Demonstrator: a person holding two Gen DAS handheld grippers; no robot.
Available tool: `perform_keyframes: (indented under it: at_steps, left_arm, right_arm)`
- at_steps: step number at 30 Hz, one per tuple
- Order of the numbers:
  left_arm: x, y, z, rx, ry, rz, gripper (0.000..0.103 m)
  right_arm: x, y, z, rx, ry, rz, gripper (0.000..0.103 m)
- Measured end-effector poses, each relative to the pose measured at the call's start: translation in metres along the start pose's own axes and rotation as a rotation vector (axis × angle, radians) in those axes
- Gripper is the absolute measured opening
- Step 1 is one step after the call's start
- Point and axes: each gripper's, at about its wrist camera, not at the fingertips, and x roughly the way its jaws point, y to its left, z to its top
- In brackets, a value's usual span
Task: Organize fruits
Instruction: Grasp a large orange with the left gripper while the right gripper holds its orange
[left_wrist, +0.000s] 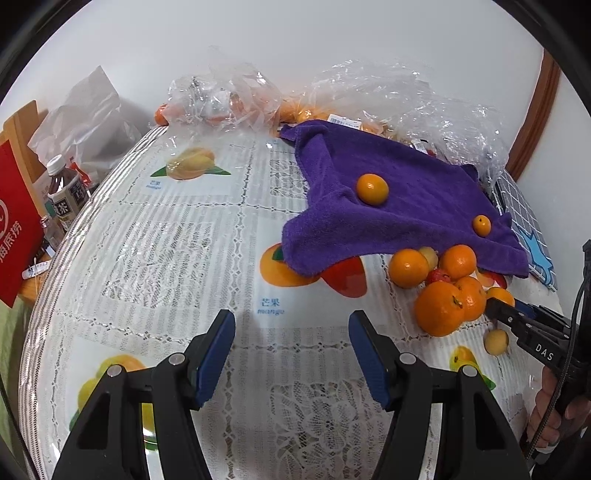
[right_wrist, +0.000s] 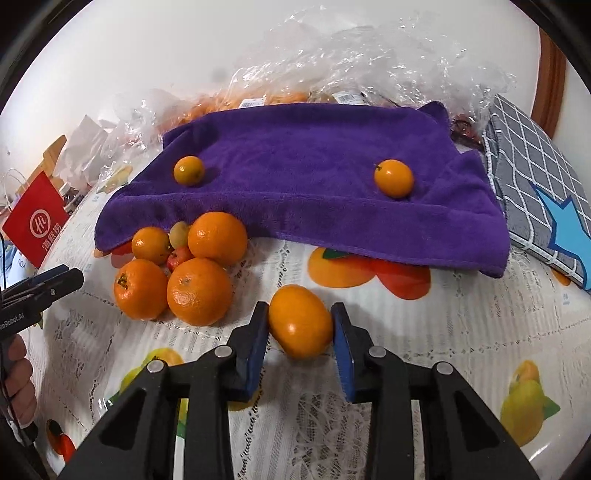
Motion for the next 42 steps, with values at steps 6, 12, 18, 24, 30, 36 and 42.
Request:
perform_keyframes:
  at_steps: [6, 12, 18, 24, 30, 36, 42]
  left_arm:
    - [-0.002, -0.011, 0.001, 0.018, 0.001, -0.021, 0.062]
    - [-0.002, -0.025, 0.001, 0.032, 0.01, -0.075, 0.062]
    - [-0.003, -0.039, 0.0, 0.059, 0.023, -0.107, 0.062]
    - [-0.001, -0.06, -0.001, 0.083, 0.042, -0.174, 0.062]
    - [0.009, -0.08, -0.003, 0.116, 0.063, -0.201, 0.062]
    - [0.025, -0.09, -0.004, 0.117, 0.094, -0.202, 0.062]
    - [0.031, -0.101, -0.003, 0.14, 0.088, -0.173, 0.062]
  right_arm:
    - [-0.015, -0.015, -0.008, 0.029, -0.025, -0.022, 0.033]
    - [-0.029, -0.033, -0.015, 0.045, -0.039, -0.061, 0.033]
    - [-0.042, -0.048, -0.019, 0.061, -0.061, -0.082, 0.033]
    - [-0.049, -0.056, -0.024, 0.064, -0.075, -0.088, 0.033]
    - [-0.054, -0.06, -0.027, 0.053, -0.087, -0.103, 0.033]
    - [-0.057, -0.063, -0.029, 0.042, -0.089, -0.115, 0.033]
    - [-0.055, -0.068, -0.029, 0.049, -0.09, -0.113, 0.033]
